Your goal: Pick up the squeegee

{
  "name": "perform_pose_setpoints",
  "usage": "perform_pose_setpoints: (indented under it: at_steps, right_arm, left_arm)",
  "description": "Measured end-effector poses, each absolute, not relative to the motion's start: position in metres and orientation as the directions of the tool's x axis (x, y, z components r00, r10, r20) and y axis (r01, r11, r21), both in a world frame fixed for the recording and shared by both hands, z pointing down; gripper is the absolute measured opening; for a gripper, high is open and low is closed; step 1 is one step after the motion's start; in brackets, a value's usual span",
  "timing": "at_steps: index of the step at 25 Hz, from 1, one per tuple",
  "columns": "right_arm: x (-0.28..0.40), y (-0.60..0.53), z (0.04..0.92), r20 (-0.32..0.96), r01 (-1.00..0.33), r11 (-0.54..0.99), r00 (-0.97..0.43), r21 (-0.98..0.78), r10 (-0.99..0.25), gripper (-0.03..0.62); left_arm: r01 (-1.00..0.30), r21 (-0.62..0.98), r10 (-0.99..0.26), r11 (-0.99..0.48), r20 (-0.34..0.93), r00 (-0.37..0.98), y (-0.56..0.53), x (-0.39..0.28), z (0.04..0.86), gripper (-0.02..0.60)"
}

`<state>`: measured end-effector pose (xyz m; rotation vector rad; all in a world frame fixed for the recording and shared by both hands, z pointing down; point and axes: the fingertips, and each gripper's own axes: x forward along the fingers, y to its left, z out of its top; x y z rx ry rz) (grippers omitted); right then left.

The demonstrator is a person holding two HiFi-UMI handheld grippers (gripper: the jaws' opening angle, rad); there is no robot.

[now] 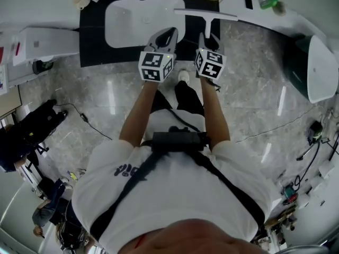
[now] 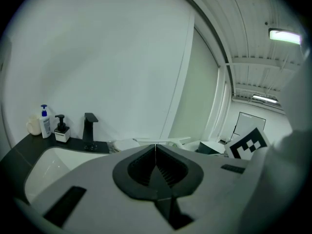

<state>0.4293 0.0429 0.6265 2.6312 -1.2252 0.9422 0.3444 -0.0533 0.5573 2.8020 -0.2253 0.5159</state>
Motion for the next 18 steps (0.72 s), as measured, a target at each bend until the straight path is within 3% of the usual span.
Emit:
perform_pose_setpoints:
  at_steps: [9, 18]
  right_arm:
    - [0.427, 0.044, 0.73, 0.719, -0.71, -0.686, 0.394, -0.158, -0.572, 0.101]
    - [0.433, 0.046, 0.782, 0.789, -0.695, -0.705, 0.351, -0.142, -0.504, 0.101]
  left_arm:
    - [-0.251, 0.284, -0.099, -0.925, 0.458, 0.883, -0.05, 0.334, 0.614, 0.014]
    - [-0.272, 0.302, -0.091, -0.913, 0.5, 0.861, -0.045, 0.323, 0.642, 0.014]
